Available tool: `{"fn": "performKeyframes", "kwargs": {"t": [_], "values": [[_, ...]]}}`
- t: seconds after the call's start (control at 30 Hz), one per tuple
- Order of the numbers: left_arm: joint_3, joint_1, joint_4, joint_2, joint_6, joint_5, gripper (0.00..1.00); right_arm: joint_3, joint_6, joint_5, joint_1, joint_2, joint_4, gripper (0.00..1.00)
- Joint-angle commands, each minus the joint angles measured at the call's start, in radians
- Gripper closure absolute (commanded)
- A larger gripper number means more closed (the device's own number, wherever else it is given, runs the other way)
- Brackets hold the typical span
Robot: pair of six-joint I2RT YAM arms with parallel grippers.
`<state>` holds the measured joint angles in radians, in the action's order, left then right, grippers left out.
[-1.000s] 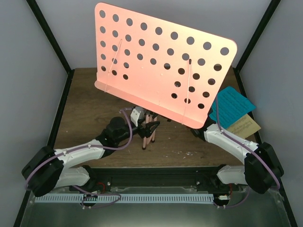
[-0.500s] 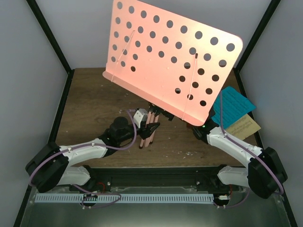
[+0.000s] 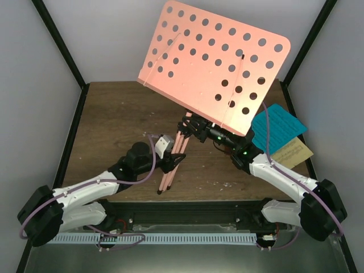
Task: Pack up the instrument practice props
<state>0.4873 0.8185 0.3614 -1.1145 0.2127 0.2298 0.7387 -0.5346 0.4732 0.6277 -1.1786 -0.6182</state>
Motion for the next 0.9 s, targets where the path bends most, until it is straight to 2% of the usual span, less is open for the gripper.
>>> {"fn": "performKeyframes", "kwargs": {"t": [0.0,0.13,0.33,0.6,0.73,0.83,0.87], "values": [[0.014,-0.011,0.028,0.119,0.066,0.004,0.91,0.038,-0.007,-0.120,-0.015,0.029,-0.101,0.99],[0.005,-0.011,-0.031,0.169,0.093,0.016,1.00,0.001,-0.040,-0.144,-0.032,-0.012,-0.112,0.99],[0.014,-0.011,-0.091,0.161,0.145,0.022,1.00,-0.072,-0.108,-0.131,-0.073,-0.105,-0.180,0.99],[0.054,-0.011,-0.168,0.092,0.207,-0.060,1.00,-0.101,-0.115,-0.138,-0.102,-0.240,-0.164,0.95],[0.086,-0.012,-0.194,0.040,0.233,-0.094,1.00,-0.140,-0.124,-0.115,-0.119,-0.284,-0.218,0.88],[0.089,-0.014,-0.203,0.009,0.280,-0.141,1.00,-0.160,-0.123,-0.074,-0.127,-0.293,-0.250,0.80],[0.089,-0.017,-0.199,-0.001,0.290,-0.148,1.00,-0.163,-0.116,-0.058,-0.129,-0.295,-0.257,0.74]]}}
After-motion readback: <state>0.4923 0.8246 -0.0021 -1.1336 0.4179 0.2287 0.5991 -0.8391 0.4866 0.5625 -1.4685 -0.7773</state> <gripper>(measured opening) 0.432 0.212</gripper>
